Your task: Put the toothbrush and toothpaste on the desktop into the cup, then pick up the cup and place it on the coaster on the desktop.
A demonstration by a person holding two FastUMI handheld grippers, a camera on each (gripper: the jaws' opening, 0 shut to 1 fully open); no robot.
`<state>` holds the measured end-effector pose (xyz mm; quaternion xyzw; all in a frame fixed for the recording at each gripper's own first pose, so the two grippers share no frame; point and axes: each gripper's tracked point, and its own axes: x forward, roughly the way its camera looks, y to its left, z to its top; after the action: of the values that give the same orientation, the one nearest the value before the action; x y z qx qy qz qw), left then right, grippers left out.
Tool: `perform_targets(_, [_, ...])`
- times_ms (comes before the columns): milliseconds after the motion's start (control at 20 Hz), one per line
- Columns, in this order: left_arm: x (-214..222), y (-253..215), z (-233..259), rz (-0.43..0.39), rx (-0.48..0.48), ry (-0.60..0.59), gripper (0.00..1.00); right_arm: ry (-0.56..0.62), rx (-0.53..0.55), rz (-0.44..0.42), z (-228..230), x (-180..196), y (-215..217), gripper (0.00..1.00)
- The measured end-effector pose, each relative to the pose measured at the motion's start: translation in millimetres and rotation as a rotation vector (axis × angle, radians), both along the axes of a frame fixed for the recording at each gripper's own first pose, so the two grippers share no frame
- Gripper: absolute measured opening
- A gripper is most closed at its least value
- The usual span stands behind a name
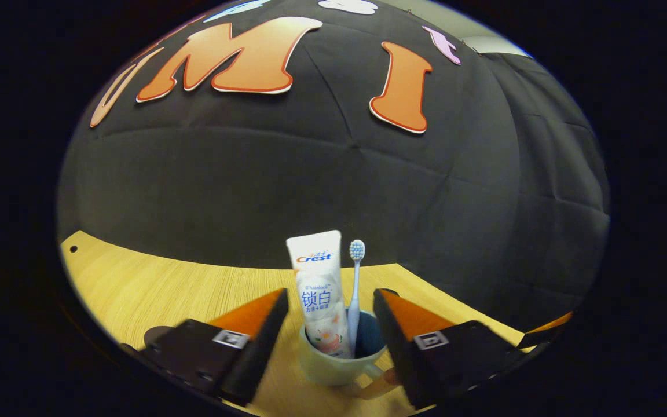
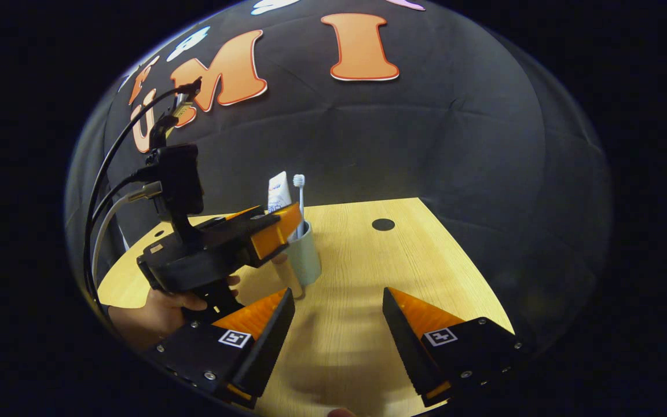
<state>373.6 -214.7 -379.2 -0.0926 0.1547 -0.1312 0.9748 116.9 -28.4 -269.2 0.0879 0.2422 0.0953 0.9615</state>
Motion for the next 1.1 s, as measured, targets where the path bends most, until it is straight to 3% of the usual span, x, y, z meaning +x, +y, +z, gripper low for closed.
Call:
perform_targets(50, [0, 3, -1, 0.004, -0.004, -0.001, 0.99, 0.001, -0.002, 0.001, 0, 0, 0, 0.93])
perform_targets(500, [-15, 40, 40, 0.033, 0.002, -0.035, 0.98, 0.01, -0.028, -0.02, 1, 5, -4, 0.93])
perform_targets(800, [-43, 97, 79, 0.087, 0.052, -0.039, 0.97, -0.006, -0.034, 0.037, 18, 22, 33, 0.93])
perform_targets(1100, [-70, 134, 119, 0.077, 0.131, -0.056, 0.97, 0.049, -0.058, 0.076, 21, 47, 64, 0.93])
